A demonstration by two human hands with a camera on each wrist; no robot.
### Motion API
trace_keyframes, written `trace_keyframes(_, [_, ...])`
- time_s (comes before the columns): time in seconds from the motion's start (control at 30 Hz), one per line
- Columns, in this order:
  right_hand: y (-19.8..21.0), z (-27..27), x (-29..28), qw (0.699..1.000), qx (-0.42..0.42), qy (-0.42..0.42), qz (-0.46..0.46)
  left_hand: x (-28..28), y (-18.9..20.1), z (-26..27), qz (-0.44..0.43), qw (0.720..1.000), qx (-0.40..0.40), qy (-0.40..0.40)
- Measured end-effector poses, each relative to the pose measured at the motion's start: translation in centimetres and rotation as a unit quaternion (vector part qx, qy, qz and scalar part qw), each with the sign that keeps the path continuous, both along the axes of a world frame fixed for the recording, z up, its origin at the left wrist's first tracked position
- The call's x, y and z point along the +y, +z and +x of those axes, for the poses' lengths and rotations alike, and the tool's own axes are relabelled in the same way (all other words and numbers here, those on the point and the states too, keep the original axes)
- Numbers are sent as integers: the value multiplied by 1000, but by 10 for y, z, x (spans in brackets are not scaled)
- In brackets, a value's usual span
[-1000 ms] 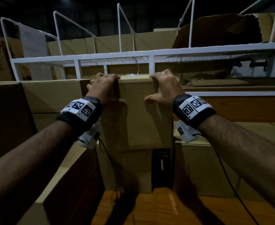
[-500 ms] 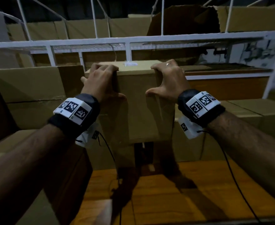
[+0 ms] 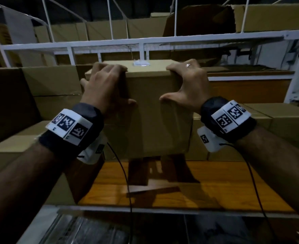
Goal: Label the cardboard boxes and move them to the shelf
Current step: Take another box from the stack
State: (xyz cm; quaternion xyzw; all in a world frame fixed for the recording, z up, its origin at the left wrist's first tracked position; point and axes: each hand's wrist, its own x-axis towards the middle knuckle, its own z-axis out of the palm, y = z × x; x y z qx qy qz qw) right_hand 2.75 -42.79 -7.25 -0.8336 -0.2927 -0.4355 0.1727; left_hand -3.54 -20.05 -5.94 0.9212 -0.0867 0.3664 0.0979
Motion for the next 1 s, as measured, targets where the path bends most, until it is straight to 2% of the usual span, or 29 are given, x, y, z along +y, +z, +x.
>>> trace_keyframes(0.23, [-43,-63,-80,1000,17,4,-7,-79,-40,-60,-5,999,45,10])
trace_keyframes(0.43, [-99,-107,-145,998,51,-21,-11,-138,-96,-87,-13,995,91,-39])
trace_keyframes(0.67, [-168,-132,-194,988,128,-84,-22,-191,-170,-81,-14,982,165,-86])
trace_keyframes(0.87, [-200,-132,-214,978,174,-118,-9,-214,-200,-66,17,981,170,-88])
trace_keyframes(1.0, [-204,-125,-220,970,193,-146,-21,-221,-209,-59,19,979,175,-98])
